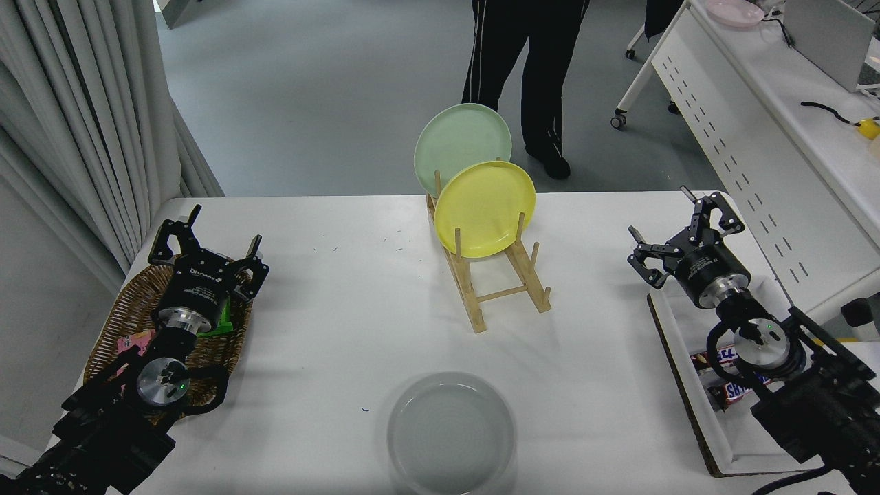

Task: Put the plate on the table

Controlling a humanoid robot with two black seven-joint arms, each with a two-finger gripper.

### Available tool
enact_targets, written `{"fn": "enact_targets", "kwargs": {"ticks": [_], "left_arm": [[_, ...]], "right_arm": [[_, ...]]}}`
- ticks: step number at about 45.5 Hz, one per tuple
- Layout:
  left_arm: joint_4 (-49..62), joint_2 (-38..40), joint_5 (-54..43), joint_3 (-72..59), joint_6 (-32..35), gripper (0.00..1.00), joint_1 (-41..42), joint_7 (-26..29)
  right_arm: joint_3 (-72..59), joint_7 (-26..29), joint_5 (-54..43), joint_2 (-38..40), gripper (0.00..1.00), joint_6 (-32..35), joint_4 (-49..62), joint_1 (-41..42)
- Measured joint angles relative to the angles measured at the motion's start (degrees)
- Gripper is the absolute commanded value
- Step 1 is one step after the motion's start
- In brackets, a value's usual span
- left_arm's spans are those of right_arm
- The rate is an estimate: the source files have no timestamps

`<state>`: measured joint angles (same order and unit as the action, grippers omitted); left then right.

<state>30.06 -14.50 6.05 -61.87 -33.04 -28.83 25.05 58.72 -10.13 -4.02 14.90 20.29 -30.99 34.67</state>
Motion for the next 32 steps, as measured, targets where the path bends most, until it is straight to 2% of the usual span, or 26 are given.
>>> {"fn": "enact_targets", "kwargs": {"ticks": [32], "left_arm": [[0.0, 0.0, 0.0, 0.0, 0.0, 1.00, 0.0, 0.0]], "right_arm": [[0.7, -3.6, 0.3, -3.5, 1.00, -0.5, 8.0, 1.8]]}}
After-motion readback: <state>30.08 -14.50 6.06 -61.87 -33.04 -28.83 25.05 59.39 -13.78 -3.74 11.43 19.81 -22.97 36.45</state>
